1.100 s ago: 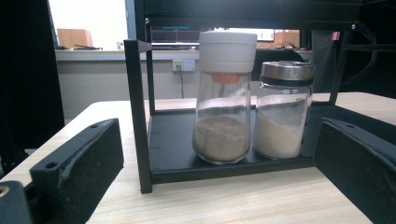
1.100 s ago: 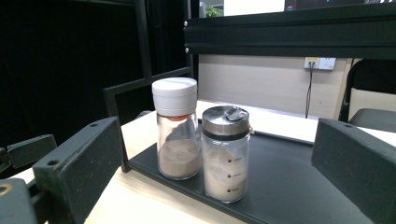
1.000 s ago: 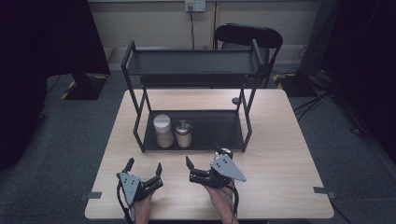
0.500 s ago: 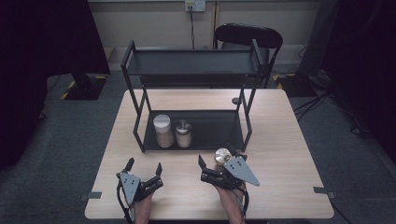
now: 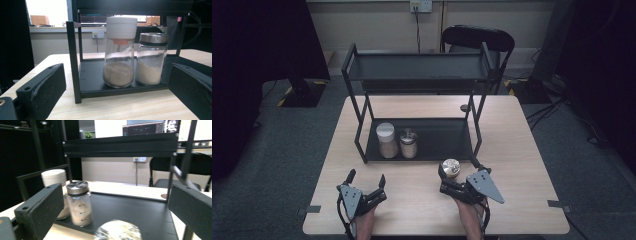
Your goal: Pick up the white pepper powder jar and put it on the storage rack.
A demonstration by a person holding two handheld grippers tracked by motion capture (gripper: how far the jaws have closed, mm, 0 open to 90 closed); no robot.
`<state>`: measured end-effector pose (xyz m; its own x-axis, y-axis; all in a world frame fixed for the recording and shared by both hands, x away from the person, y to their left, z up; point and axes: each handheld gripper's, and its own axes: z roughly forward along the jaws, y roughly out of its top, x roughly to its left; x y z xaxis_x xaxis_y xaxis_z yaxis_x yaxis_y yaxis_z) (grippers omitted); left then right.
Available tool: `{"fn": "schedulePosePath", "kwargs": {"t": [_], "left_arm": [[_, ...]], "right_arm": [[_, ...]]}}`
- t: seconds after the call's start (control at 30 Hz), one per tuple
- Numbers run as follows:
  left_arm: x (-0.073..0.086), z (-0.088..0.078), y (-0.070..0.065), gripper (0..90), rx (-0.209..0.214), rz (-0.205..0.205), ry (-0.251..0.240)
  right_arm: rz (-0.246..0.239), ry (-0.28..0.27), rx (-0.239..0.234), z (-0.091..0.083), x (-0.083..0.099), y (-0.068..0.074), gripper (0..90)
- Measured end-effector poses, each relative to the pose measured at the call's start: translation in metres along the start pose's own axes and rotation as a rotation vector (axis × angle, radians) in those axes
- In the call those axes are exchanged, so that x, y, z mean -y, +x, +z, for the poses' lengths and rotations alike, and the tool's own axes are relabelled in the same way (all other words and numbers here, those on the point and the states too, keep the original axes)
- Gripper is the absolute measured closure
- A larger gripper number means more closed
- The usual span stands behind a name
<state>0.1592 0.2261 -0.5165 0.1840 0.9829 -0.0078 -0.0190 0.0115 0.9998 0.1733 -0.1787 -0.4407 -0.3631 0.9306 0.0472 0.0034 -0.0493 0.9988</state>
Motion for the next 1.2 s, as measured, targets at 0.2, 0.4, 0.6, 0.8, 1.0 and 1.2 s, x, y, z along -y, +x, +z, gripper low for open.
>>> {"fn": "schedulePosePath", "kwargs": {"t": [0.2, 0.4, 0.6, 0.8, 1.0, 1.2], "left_arm": [[0.0, 0.0, 0.0, 1.0, 0.0, 0.0, 0.0], [0.0, 0.0, 0.0, 1.0, 0.0, 0.0, 0.0], [0.0, 0.0, 0.0, 1.1, 0.0, 0.0, 0.0], [-0.001, 0.0, 0.0, 1.1, -0.002, -0.001, 0.004], [0.0, 0.0, -0.001, 1.2, -0.003, 0.0, 0.0], [0.0, 0.0, 0.0, 1.2, -0.002, 0.0, 0.002]], "right_arm": [[-0.001, -0.006, 0.06, -0.005, 0.008, -0.002, 0.0], [-0.008, 0.0, 0.097, -0.009, 0.014, -0.005, 0.0], [-0.016, 0.002, 0.133, -0.012, 0.022, -0.008, 0.0], [-0.017, 0.007, 0.158, -0.015, 0.031, -0.011, 0.0], [-0.03, 0.007, 0.186, -0.016, 0.04, -0.011, 0.0], [-0.037, 0.02, 0.212, -0.018, 0.049, -0.011, 0.0]]}}
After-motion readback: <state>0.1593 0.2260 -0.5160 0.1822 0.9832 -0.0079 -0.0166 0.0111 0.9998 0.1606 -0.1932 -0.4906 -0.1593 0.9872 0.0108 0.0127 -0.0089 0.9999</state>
